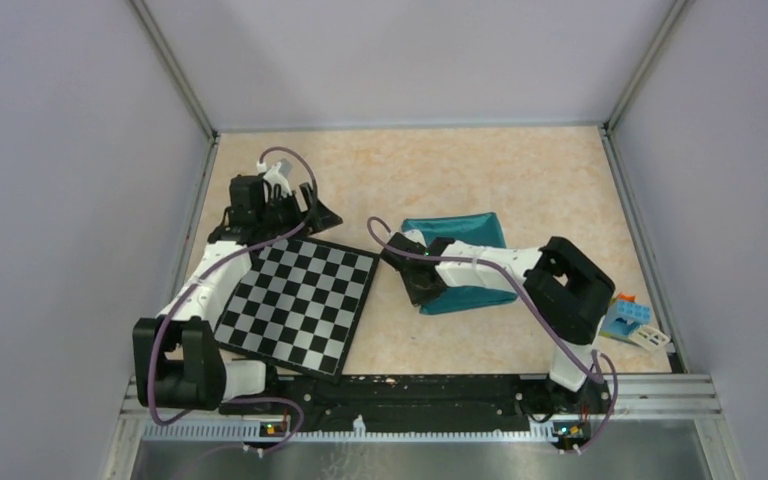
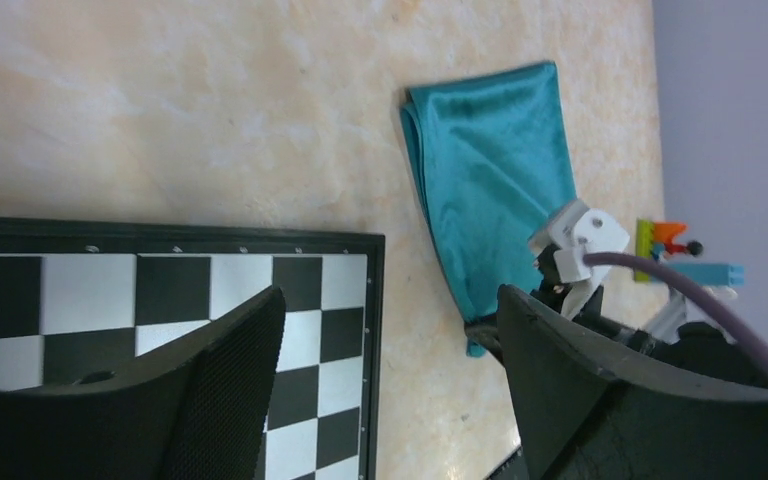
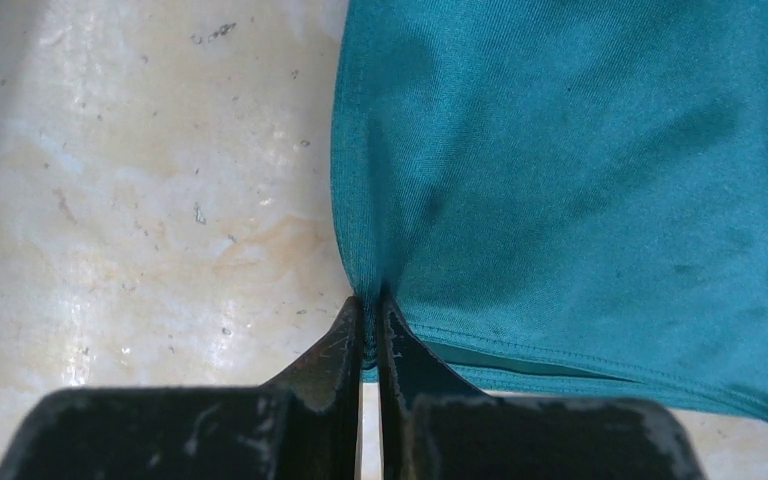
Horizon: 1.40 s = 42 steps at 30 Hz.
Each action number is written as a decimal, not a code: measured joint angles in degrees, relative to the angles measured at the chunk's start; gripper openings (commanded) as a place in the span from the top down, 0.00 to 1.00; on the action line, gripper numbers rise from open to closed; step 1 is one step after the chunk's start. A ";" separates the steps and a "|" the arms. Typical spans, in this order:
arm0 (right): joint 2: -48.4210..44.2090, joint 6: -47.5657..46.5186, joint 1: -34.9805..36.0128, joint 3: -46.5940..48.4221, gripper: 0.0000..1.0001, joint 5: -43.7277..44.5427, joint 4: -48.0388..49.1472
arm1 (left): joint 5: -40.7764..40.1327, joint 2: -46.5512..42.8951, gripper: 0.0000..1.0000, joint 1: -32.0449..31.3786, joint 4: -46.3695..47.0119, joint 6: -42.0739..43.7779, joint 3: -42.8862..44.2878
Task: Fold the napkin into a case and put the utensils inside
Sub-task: Fold the lower triangle-folded napkin at the center of the board.
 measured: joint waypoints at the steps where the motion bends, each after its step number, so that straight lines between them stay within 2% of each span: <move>1: -1.33 -0.33 -0.13 -1.62 1.00 -0.59 1.77 | 1.53 0.52 0.13 -0.02 1.40 -1.22 -1.07; 6: -10.82 -0.68 -2.64 -12.17 1.00 -7.28 9.60 | 7.72 4.85 0.12 -2.89 11.56 -11.08 -9.94; 11: -21.92 -0.04 -6.97 -19.43 1.00 -14.01 16.11 | 5.27 6.82 0.11 -12.76 20.79 -22.64 -15.58; 16: -29.24 1.38 -11.41 -26.01 1.00 -20.09 22.91 | -2.12 9.81 0.12 -20.79 29.53 -33.40 -15.61; 25: -35.69 2.84 -18.60 -34.71 1.00 -28.81 29.27 | -7.52 25.22 0.16 -24.79 36.15 -45.31 -10.32; 31: -38.66 3.04 -21.05 -36.37 1.00 -32.15 31.43 | -10.88 30.86 0.26 -26.69 36.41 -46.36 -4.76; 36: -39.21 3.04 -22.18 -36.85 1.00 -33.81 32.54 | -12.66 34.42 0.50 -27.10 36.20 -46.29 -1.75; 42: -39.32 3.04 -22.29 -38.53 1.00 -35.30 33.38 | -14.64 35.98 0.71 -27.19 33.51 -44.00 1.68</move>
